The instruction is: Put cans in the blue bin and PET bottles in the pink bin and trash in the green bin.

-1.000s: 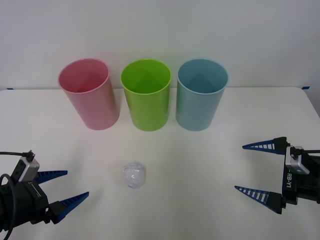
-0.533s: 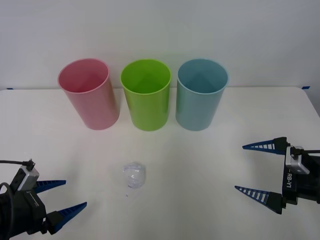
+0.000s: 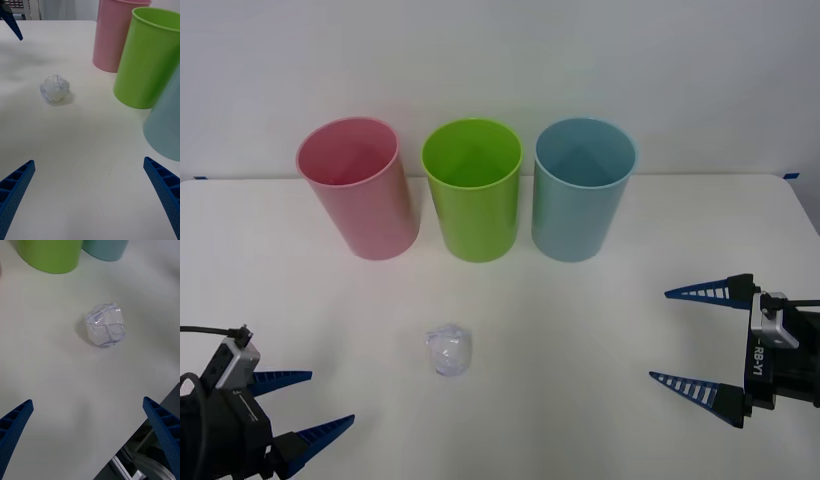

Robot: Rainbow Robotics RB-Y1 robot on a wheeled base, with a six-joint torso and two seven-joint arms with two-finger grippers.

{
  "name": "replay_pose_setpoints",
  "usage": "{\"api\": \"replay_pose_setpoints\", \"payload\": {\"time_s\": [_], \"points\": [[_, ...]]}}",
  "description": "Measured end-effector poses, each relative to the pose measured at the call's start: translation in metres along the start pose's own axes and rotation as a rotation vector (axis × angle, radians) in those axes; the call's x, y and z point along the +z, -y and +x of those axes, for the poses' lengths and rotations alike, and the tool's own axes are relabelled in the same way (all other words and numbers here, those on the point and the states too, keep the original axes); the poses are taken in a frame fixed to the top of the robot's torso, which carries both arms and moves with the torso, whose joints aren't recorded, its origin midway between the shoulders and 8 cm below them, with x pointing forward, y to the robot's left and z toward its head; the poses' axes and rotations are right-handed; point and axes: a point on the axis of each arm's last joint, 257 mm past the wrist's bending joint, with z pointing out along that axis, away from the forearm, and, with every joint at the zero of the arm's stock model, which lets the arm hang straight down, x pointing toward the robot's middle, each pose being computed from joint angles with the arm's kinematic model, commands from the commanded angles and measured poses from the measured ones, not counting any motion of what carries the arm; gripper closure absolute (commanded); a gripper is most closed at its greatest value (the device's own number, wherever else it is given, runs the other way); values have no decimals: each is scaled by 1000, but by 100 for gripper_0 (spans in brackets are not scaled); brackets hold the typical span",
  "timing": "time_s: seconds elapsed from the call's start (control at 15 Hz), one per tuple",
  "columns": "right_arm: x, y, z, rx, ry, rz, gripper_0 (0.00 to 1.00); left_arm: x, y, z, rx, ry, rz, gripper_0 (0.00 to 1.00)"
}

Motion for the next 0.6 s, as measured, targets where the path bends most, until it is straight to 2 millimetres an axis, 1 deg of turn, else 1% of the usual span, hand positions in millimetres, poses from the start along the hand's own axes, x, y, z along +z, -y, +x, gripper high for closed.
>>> {"api": "replay_pose_setpoints", "payload": {"time_s": [0.27, 0.47, 0.6], "points": [[0, 0, 0, 0, 0, 0, 0, 11, 13, -6, -49, -25, -5, 0], [0, 0, 0, 0, 0, 0, 0, 25, 21, -13, -87, -45, -8, 0], [0, 0, 0, 0, 0, 0, 0, 33, 20, -18, -107, -43, -38, 0]]}}
